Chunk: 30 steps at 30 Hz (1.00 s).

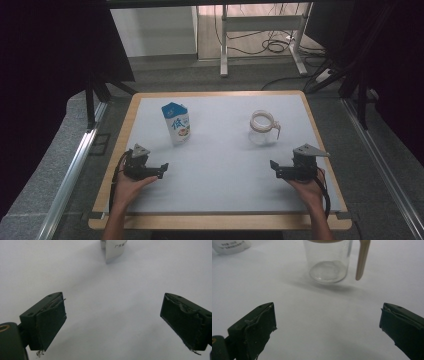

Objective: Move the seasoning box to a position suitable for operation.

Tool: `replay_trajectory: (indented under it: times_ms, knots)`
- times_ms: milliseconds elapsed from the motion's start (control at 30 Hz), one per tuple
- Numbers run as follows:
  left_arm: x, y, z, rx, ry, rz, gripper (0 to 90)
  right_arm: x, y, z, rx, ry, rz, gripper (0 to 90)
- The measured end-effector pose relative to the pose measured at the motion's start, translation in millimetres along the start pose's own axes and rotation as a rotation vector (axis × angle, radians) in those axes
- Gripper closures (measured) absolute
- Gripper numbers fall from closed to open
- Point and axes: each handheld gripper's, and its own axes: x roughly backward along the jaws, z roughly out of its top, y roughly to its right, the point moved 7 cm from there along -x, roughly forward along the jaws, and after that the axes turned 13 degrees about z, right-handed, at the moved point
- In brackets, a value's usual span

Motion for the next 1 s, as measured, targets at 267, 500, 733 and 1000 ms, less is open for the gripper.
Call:
replay_trajectory:
  times_ms: [267, 500, 733, 1000]
  knots:
    - [17.1, -10.4, 14.4, 0.037, 0.031, 0.008, 8.0, -2.8, 8.6, -10.7, -0.063, 0.037, 0.053, 7.7]
    - [11.4, -0.3, -7.5, 0.057, -0.013, -0.037, 9.9, 7.2, 0.7, 2.0, 0.034, 0.017, 0.037, 11.0]
    - [6.3, 0.8, -15.4, 0.063, -0.018, -0.058, 14.4, -6.3, -12.6, 6.8, 0.096, -0.024, -0.017, 10.6]
    - [-2.1, 1.1, -18.2, 0.095, -0.045, -0.122, 18.0, -14.6, -6.9, 14.0, 0.059, -0.021, -0.027, 11.0]
